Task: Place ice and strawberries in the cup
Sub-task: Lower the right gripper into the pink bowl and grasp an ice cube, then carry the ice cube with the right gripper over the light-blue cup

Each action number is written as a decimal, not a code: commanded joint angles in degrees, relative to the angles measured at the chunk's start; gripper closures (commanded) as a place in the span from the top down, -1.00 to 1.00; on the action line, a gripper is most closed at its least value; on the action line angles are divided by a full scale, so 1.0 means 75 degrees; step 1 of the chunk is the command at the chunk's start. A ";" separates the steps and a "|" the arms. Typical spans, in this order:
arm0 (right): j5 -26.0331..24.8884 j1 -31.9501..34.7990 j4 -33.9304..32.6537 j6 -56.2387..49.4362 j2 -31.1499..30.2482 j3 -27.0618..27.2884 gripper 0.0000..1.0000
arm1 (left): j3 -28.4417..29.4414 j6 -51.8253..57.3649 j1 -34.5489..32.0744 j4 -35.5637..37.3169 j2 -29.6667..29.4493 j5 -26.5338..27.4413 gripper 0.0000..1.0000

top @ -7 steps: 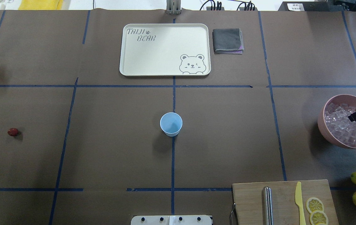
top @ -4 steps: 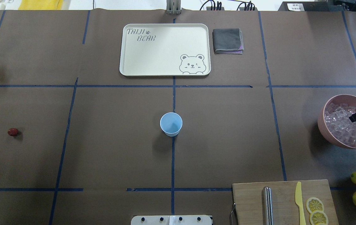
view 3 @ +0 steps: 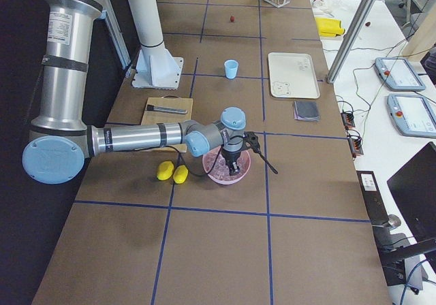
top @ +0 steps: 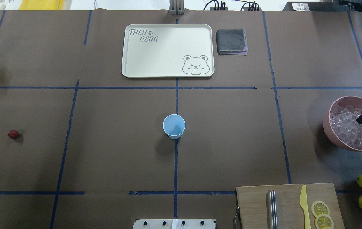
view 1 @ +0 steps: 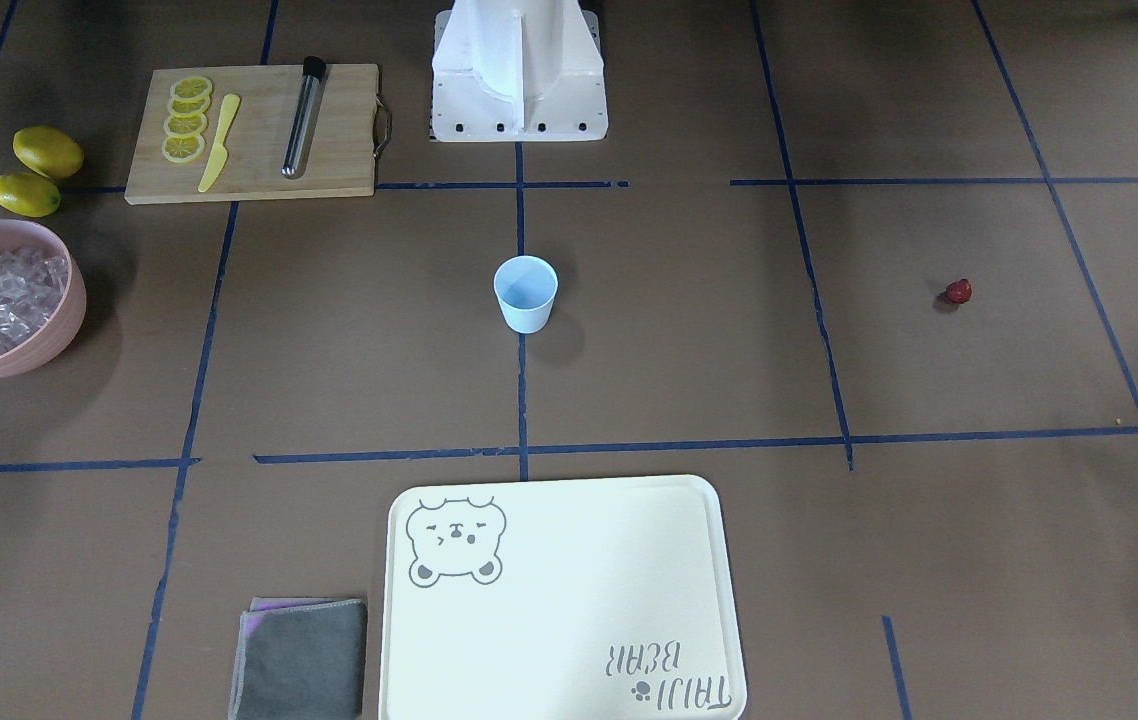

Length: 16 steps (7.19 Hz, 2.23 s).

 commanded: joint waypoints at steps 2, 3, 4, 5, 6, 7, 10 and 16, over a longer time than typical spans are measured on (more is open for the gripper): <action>0.0012 0.0000 0.0000 0.0004 -0.0003 0.0030 -0.81 | -0.0205 0.0000 0.0000 -0.0009 0.0210 0.0000 1.00; 0.0035 0.0000 0.0000 0.0004 -0.0003 0.0042 -1.00 | -0.0205 0.0000 0.0000 -0.0009 0.0210 0.0000 1.00; 0.0093 0.0012 0.0000 0.0016 -0.0003 0.0216 -1.00 | -0.0240 0.0000 0.0000 0.0003 0.0210 0.0000 1.00; 0.0082 0.0139 -0.0035 0.0016 -0.0153 0.0647 -1.00 | -0.0252 0.0000 0.0000 0.0003 0.0210 0.0000 1.00; 0.0047 0.0292 -0.0023 0.0028 -0.0433 0.1220 -1.00 | -0.0287 0.0000 0.0000 0.0003 0.0210 0.0000 1.00; 0.0047 0.0432 -0.0058 0.0121 -0.0413 0.1620 -1.00 | -0.0287 0.0000 0.0000 0.0003 0.0210 0.0000 1.00; 0.0454 0.0085 -0.0117 0.2978 0.0882 0.1929 -1.00 | -0.0427 0.0000 0.0000 -0.0008 0.0221 0.0000 1.00; -0.2348 -0.4118 -0.1375 0.8744 0.5088 0.1695 -1.00 | -0.0568 0.0024 0.0094 -0.0499 0.0537 0.0000 1.00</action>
